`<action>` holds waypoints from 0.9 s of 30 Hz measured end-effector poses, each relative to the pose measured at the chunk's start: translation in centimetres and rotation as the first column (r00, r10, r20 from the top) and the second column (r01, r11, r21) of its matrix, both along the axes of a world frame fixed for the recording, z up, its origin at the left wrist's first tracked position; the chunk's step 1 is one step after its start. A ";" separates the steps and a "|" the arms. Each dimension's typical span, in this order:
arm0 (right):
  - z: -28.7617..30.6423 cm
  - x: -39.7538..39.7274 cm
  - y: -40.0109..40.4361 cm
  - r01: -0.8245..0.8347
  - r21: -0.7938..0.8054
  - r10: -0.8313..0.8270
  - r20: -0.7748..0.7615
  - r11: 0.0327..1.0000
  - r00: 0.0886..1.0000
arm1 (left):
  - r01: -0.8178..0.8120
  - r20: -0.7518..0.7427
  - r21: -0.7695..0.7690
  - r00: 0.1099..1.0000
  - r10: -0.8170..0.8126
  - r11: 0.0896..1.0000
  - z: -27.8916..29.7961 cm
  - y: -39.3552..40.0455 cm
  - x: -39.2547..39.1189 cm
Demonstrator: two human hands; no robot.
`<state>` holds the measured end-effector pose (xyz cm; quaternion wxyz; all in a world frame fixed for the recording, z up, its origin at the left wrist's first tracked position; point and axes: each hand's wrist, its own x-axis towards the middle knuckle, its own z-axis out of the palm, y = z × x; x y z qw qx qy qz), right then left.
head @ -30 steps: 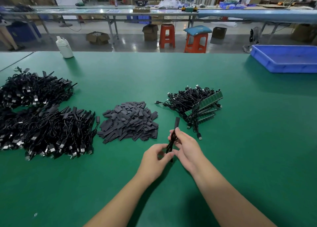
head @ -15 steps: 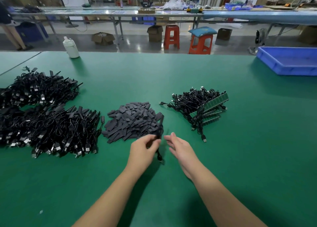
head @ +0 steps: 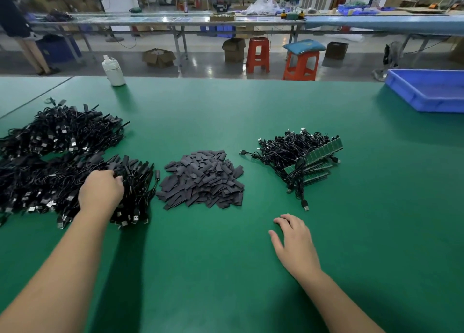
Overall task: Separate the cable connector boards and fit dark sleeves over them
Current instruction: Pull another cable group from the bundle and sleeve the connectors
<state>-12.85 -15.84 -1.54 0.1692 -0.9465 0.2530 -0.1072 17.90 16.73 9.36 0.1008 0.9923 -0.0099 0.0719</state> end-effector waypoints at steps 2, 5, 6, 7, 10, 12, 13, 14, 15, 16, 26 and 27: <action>-0.1 -0.1 0.0 -0.003 -0.009 0.003 0.012 1.000 1.000 | -0.052 -0.034 0.057 0.998 0.054 0.997 -0.8 0.2 0.2; -0.3 0.0 0.1 0.000 -0.025 0.001 0.024 1.000 1.000 | -0.117 0.025 0.162 0.993 0.114 0.980 -1.0 -0.5 0.0; -0.3 0.0 0.1 0.000 -0.031 0.001 0.027 1.000 1.000 | -0.137 0.055 0.175 0.990 0.129 0.975 -0.8 -1.0 -0.2; -0.4 0.0 0.1 -0.002 -0.040 0.003 0.028 0.999 1.000 | -0.142 0.092 0.159 0.987 0.128 0.977 -0.7 -1.6 -0.3; -0.4 -0.1 0.1 0.001 -0.059 0.001 0.039 0.998 0.999 | 0.023 0.250 0.032 0.968 -0.030 0.999 -0.4 -4.2 -1.1; -0.4 -0.1 0.2 0.003 -0.059 -0.001 0.035 0.998 0.999 | 0.198 0.329 -0.043 0.928 -0.174 0.979 -0.7 -6.7 -2.5; -0.3 -0.1 0.2 0.000 -0.056 0.002 0.032 0.998 0.999 | 0.270 0.348 -0.083 0.910 -0.226 0.959 -1.0 -8.2 -3.5; -0.2 -0.1 0.2 -0.003 -0.050 0.004 0.029 0.999 1.000 | 0.334 0.352 -0.124 0.895 -0.274 0.934 -1.6 -9.7 -4.7; -0.1 -0.1 0.2 -0.004 -0.043 0.005 0.026 0.999 1.000 | 0.393 0.341 -0.154 0.882 -0.325 0.907 -2.5 -11.2 -6.1; -0.1 -0.1 0.2 -0.003 -0.037 0.004 0.026 0.999 1.000 | 0.447 0.317 -0.165 0.868 -0.382 0.879 -3.6 -12.6 -7.8; 5.5 0.7 -3.7 0.181 0.447 -0.321 0.259 0.876 0.911 | 0.570 0.196 -0.042 0.810 -0.552 0.821 -10.5 -16.3 -14.5; 7.0 1.3 -5.3 0.220 0.540 -0.426 0.293 0.813 0.856 | 0.566 0.192 -0.037 0.813 -0.550 0.824 -10.6 -16.4 -14.4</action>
